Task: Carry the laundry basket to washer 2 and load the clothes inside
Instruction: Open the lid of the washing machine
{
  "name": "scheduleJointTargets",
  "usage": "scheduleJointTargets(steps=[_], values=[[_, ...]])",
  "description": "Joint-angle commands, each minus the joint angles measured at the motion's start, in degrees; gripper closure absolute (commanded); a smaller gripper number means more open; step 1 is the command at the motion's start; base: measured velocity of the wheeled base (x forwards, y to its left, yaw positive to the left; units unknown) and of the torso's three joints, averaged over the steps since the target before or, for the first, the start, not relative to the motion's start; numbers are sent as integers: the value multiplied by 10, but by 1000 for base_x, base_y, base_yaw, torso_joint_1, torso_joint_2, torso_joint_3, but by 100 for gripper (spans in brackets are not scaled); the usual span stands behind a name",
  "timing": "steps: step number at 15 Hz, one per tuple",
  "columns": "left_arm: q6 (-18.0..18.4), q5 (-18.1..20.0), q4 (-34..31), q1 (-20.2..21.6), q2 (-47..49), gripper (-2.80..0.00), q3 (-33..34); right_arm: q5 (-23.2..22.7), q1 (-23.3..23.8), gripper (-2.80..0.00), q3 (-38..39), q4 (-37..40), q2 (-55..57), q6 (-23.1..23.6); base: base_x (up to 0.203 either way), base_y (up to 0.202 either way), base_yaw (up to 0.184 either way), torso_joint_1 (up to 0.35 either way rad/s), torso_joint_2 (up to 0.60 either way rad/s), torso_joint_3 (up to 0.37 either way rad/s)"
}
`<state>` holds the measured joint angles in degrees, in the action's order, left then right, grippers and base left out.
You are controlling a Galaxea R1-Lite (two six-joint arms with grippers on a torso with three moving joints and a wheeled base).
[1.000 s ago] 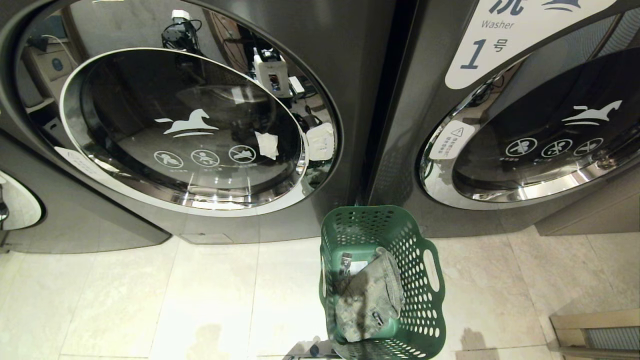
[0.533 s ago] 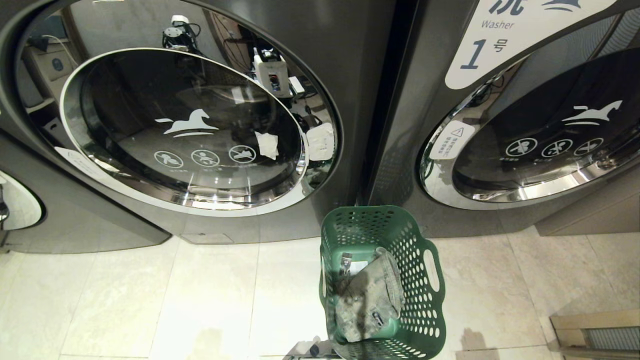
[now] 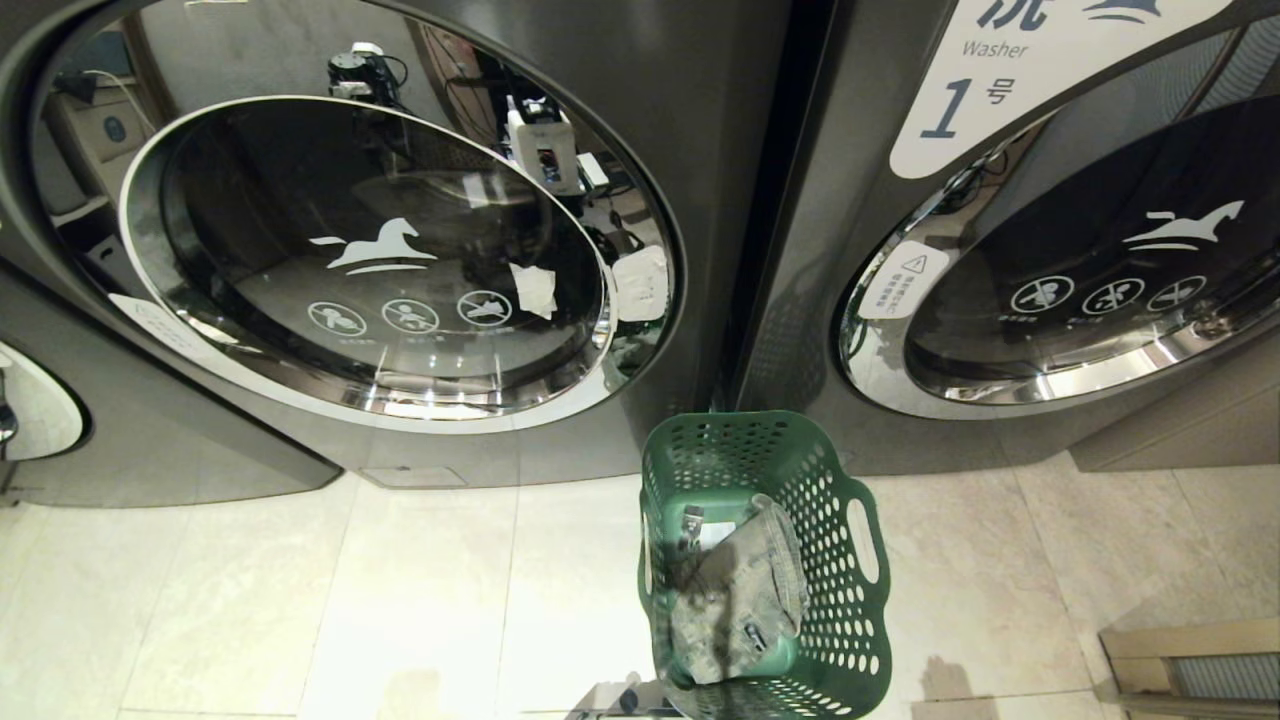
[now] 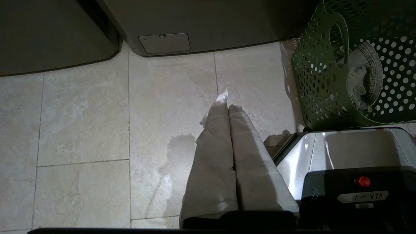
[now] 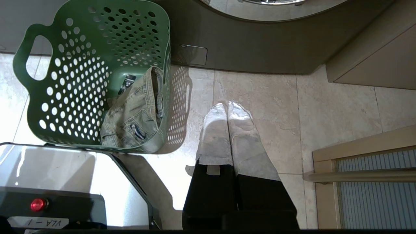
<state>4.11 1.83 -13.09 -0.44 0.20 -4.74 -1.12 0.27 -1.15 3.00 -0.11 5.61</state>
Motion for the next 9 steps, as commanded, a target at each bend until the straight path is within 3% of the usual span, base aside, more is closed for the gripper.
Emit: scheduleJointTargets(steps=[1, 9], values=[[0, 0, 0, 0, -4, 0, 0, -1, 0, 0, 0, 0, 0, 4, 0, 0, 0, 0, 0, 0], [-8, -12, 0, 0, -4, 0, 0, 0, 0, 0, 0, 1, 0, 0, 0, 0, 0, 0, 0, 0]])
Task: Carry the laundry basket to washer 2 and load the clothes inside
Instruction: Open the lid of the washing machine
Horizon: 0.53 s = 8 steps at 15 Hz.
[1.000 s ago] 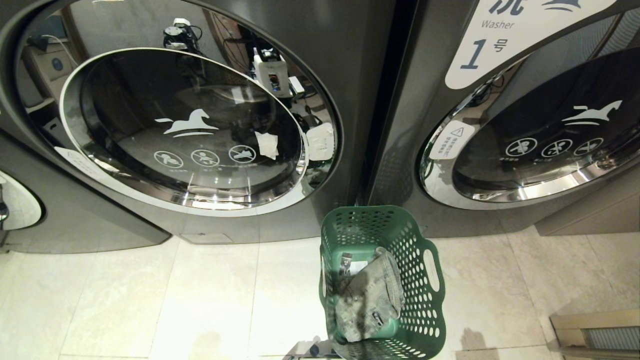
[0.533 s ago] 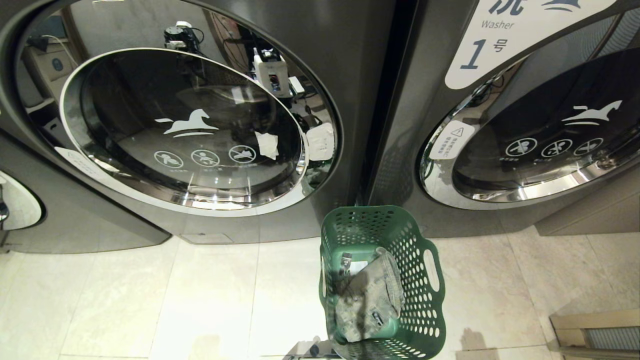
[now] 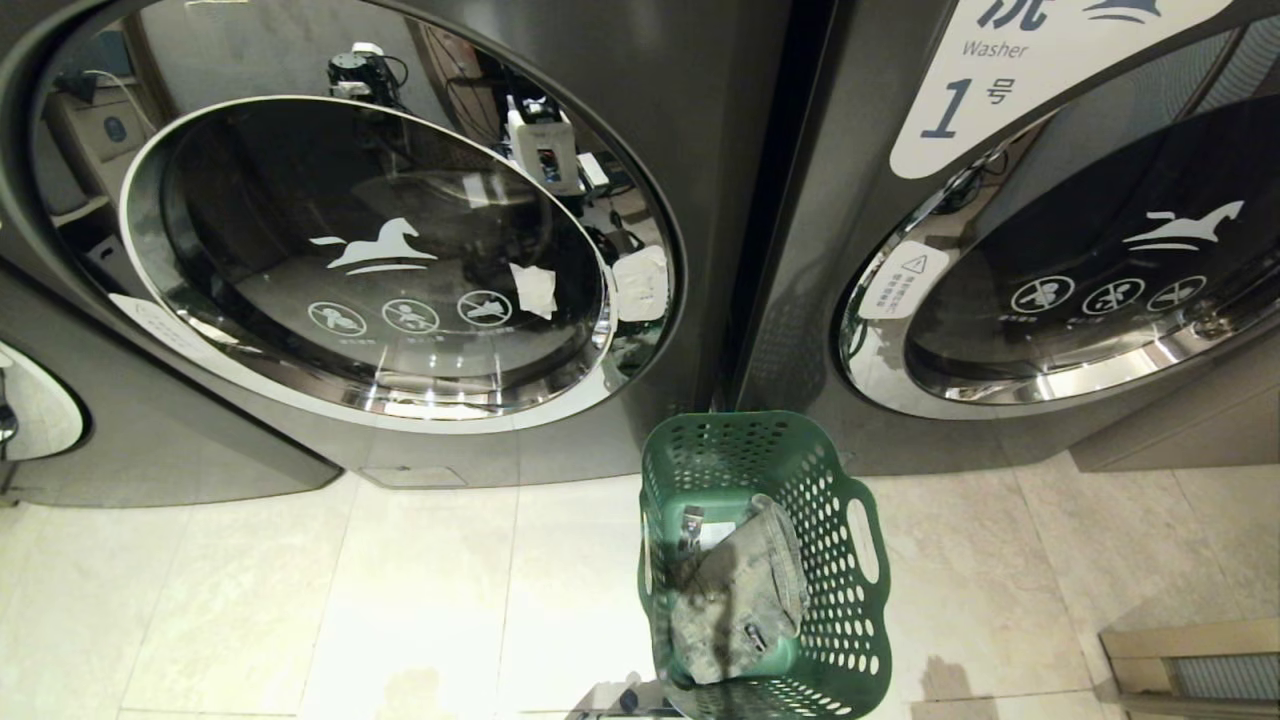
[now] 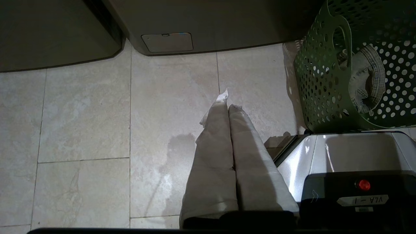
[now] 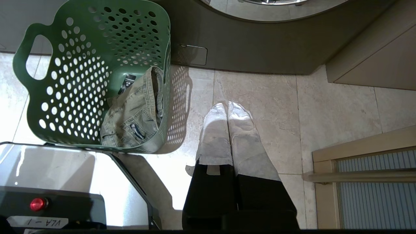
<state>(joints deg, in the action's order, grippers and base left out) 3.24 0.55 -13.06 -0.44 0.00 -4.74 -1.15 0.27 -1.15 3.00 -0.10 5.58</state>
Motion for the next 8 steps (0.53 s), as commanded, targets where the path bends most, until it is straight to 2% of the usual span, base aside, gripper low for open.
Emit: scheduleJointTargets(steps=[1, 4, 6, 8], values=[[-1, 0, 0, 0, -2, 0, 0, 1, 0, 0, 0, 0, 0, 0, 0, 0, 0, 0, 0, 0], [-2, -1, 0, 0, -2, 0, 0, 1, 0, 0, 1, 0, 0, -1, 0, 0, 0, 0, 0, 0], [-11, -3, 0, 0, -2, 0, 0, 0, 0, 0, 1, -1, 0, 0, 2, -125, 4, 6, 2, 2], [-20, -8, 0, 0, -2, 0, 0, 0, 0, 0, 1, -1, 0, 0, 0, -193, 5, 3, 0, 3]])
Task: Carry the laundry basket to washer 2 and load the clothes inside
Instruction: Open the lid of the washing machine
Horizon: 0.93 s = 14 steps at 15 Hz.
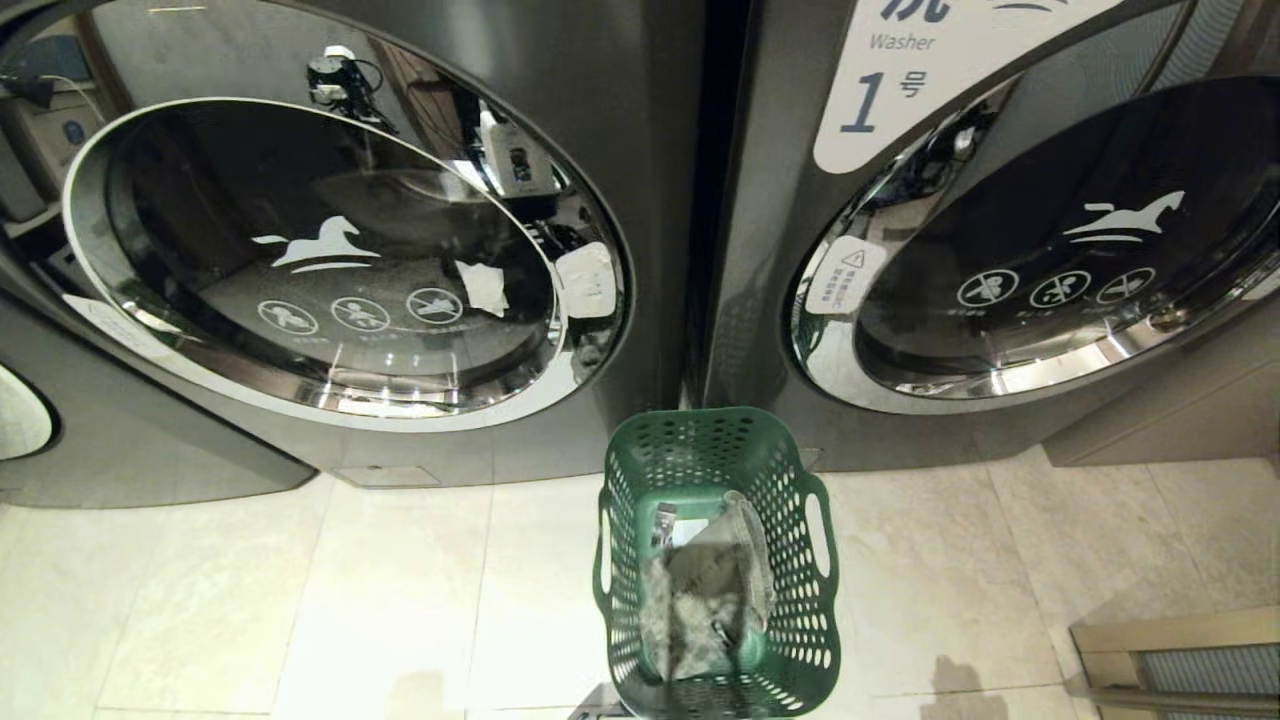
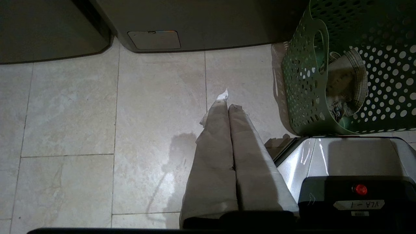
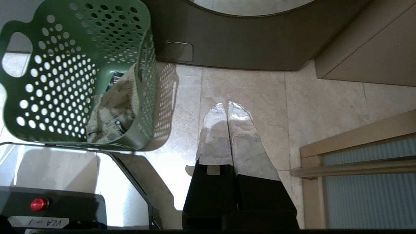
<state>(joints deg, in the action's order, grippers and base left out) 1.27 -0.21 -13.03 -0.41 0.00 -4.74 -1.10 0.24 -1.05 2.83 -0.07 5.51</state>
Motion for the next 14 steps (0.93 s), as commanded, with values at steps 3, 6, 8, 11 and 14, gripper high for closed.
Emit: scheduleJointTargets(steps=[3, 6, 8, 11, 14], values=[[0, -1, -1, 0, -2, 0, 0, 0, 0, 0, 0, 1, 0, 1, 0, -196, 2, 5, 3, 1], [0, -1, -1, 0, -2, 0, 0, 0, 0, 0, 0, 1, 0, 1, 0, -194, 0, 1, 9, -3], [0, -1, -1, 0, -2, 0, 0, 0, 0, 0, 0, 0, 0, 0, 0, -194, 2, 0, 7, -1], [-1, -1, -1, 0, -2, 0, 0, 0, 0, 0, 0, 0, 0, 0, 0, -185, 1, -1, 2, 5], [-1, -1, 0, 0, -2, 0, 0, 0, 0, 0, 0, 0, 0, 0, 0, -36, -1, 0, 2, 2]])
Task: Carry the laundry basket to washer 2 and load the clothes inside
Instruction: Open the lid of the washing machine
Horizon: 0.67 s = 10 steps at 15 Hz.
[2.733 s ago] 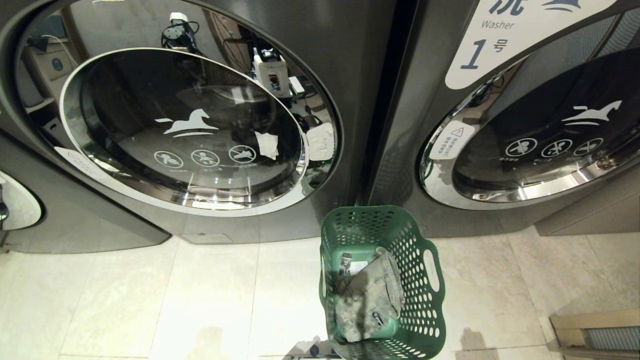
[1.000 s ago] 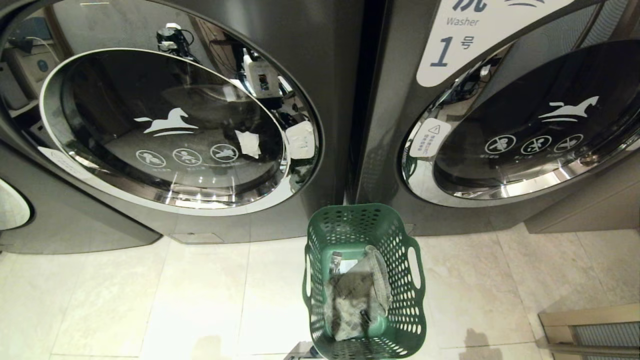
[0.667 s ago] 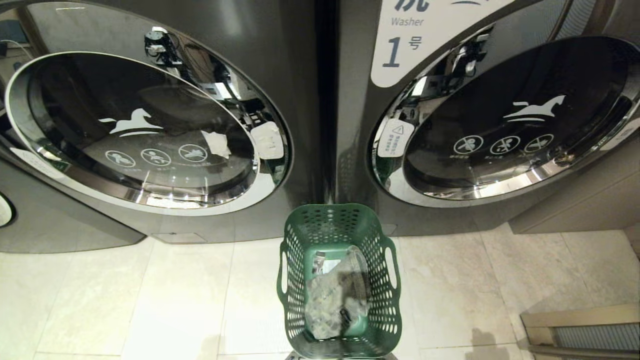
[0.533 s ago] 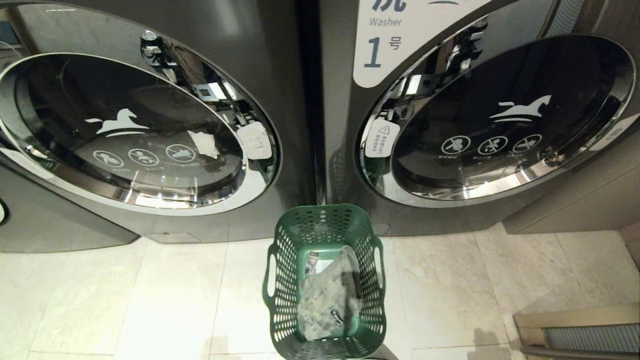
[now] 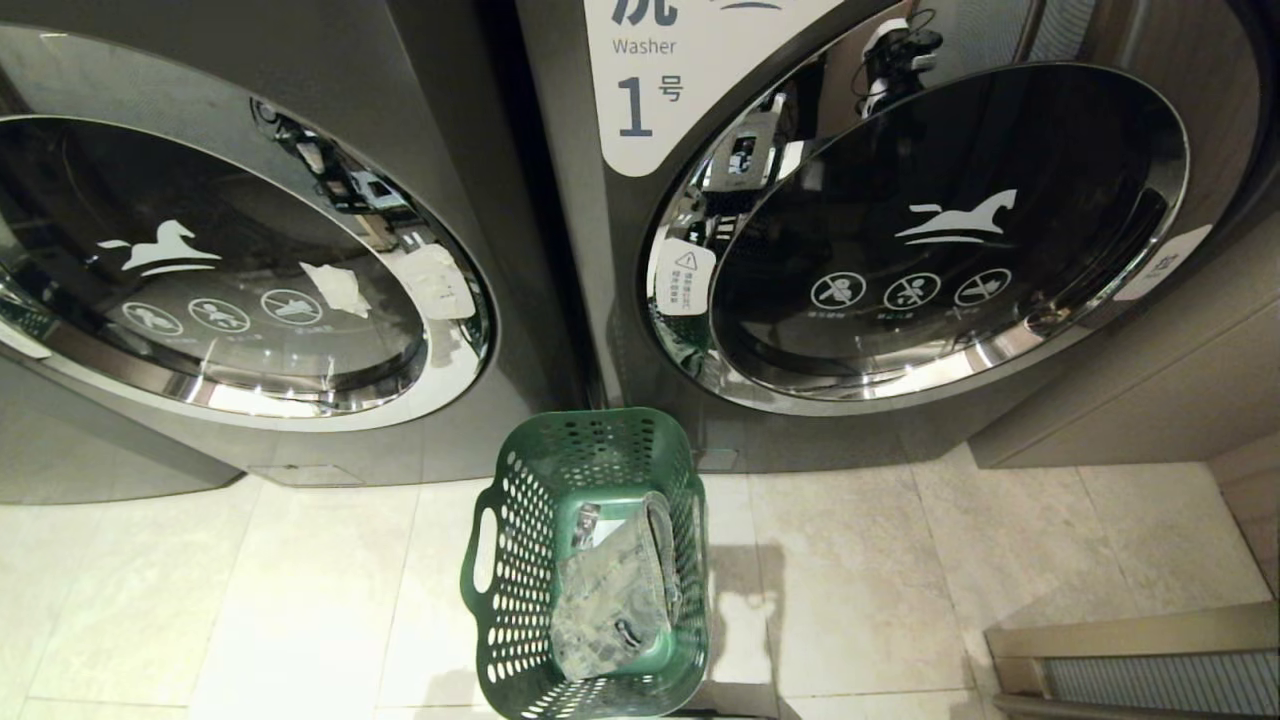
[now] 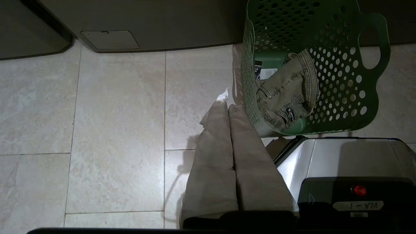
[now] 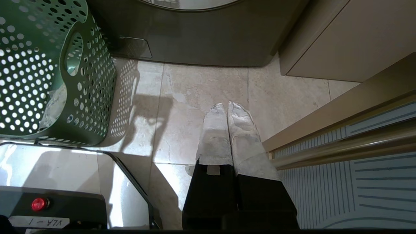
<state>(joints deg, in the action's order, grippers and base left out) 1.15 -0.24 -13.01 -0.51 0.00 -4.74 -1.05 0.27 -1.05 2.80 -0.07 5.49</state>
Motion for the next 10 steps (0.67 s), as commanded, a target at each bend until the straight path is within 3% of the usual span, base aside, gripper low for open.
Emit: scheduleJointTargets(steps=[1, 6, 10], values=[[0, 0, 0, 1, -2, 0, 0, 0, 0, 0, 0, 0, 0, 0, 0, 0, 0, 0, 0, 0], [3, 3, -1, 1, -2, 0, 0, -1, 0, 0, 1, 0, 0, 1, 0, 0, 0, 0, 0, 0], [18, 30, 19, 1, -2, 0, -7, -1, 0, 0, 0, 1, 0, 1, 0, 0, 0, 0, 0, 0]])
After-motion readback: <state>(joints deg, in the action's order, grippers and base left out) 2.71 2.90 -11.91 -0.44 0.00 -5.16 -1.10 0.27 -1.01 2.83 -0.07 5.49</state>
